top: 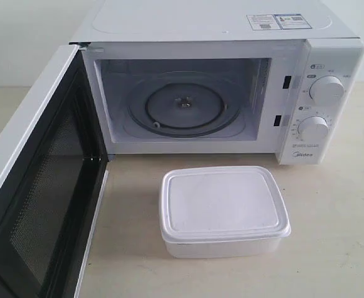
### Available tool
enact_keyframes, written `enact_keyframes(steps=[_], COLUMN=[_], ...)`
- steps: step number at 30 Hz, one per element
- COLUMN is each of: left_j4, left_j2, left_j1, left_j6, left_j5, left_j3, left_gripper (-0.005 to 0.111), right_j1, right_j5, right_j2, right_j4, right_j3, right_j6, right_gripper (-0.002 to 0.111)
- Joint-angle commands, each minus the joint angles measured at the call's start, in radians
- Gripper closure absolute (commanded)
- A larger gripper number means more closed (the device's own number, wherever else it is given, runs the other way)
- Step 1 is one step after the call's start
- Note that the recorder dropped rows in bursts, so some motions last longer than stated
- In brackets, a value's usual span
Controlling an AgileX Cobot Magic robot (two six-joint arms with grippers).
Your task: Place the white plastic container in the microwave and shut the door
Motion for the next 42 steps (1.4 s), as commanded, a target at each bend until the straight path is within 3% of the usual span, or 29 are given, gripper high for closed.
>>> enact_keyframes(steps=[1,12,16,25,27,33,38,42], left_j4=[0.002,0.002,0.002,0.002,0.002,0.002,0.002,0.002], left_j2=[-0.003,-0.003,-0.003,-0.003,-0.003,-0.003,-0.003,-0.003], left_j1=[0.002,0.002,0.002,0.002,0.002,0.002,0.002,0.002], left_j6=[-0.009,-0.009,-0.009,-0.009,-0.009,-0.009,-0.009,-0.009], left_j5=[-0.001,-0.001,-0.001,-0.001,-0.001,-0.001,-0.001,-0.001], left_j3=[0.002,0.002,0.002,0.002,0.002,0.002,0.002,0.002], left_gripper=[0.102,0.102,0.102,0.102,0.102,0.102,0.102,0.102], right_j1=[-0.004,-0.004,-0.004,-0.004,-0.004,-0.002,-0.004,-0.002], right_j5=[-0.004,-0.004,-0.004,-0.029,-0.12,-0.623,-0.88,-0.941], right_j2=[-0.004,-0.004,-0.004,-0.004,-0.004,0.176,0.269,0.275], right_j4=[-0.005,-0.01,0.068,0.068,0.072,0.076,0.076,0.074], right_j3=[0.0,0.0,0.0,0.0,0.0,0.0,0.0,0.0], right_j6=[-0.004,-0.015,0.105,0.105,0.105,0.149,0.183,0.187], right_gripper=[0.063,0.063,0.063,0.063,0.063,0.063,0.063,0.063])
